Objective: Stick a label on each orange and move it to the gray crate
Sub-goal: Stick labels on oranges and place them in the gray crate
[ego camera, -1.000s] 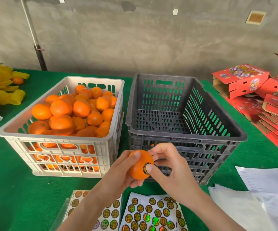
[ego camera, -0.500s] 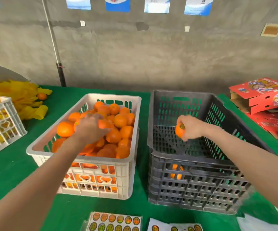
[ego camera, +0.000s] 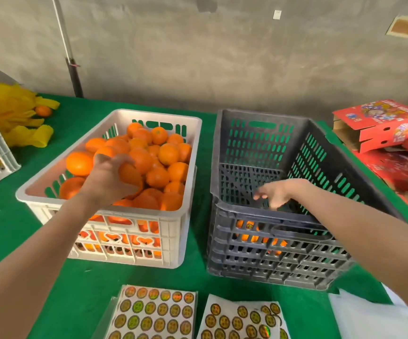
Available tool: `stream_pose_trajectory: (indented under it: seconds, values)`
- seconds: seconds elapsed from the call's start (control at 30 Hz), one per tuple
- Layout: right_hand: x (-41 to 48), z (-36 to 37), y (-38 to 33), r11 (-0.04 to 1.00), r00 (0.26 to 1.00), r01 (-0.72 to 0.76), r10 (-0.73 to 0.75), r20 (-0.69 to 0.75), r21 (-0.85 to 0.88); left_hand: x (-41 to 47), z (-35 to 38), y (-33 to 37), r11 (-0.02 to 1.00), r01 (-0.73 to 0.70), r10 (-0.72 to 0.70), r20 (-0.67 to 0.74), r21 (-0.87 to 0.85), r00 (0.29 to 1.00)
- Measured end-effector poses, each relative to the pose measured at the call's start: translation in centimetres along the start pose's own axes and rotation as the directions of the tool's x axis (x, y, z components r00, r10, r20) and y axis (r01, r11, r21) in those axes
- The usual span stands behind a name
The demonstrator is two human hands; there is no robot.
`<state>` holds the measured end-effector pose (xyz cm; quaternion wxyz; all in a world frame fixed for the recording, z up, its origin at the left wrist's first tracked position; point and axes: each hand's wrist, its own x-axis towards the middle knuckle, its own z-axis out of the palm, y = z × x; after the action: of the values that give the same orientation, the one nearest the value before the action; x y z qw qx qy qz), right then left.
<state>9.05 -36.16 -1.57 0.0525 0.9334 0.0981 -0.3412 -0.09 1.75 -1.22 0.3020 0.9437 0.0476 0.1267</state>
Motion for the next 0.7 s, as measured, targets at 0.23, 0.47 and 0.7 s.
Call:
stream_pose_trajectory:
  seconds: [0.23,0.47,0.7]
  values:
    - [-12.9,1.2,-6.9,0.402,0.000,0.915,-0.016,-1.000,-0.006,-6.8,0.0,5.3,0.552,0.021,-0.006,0.021,-0.834,1.000]
    - [-6.0,19.4,-11.4,0.923,0.929,0.332,-0.283,-0.239,0.194,-13.9,3.2,6.5,0.233,0.272,-0.054,0.267,-0.934,0.962]
    - [-3.4,21.4,-12.2,0.942,0.954,0.242,-0.188,-0.232,0.233,-18.2,8.6,6.1,0.215,0.591,-0.096,0.586,-0.777,0.805]
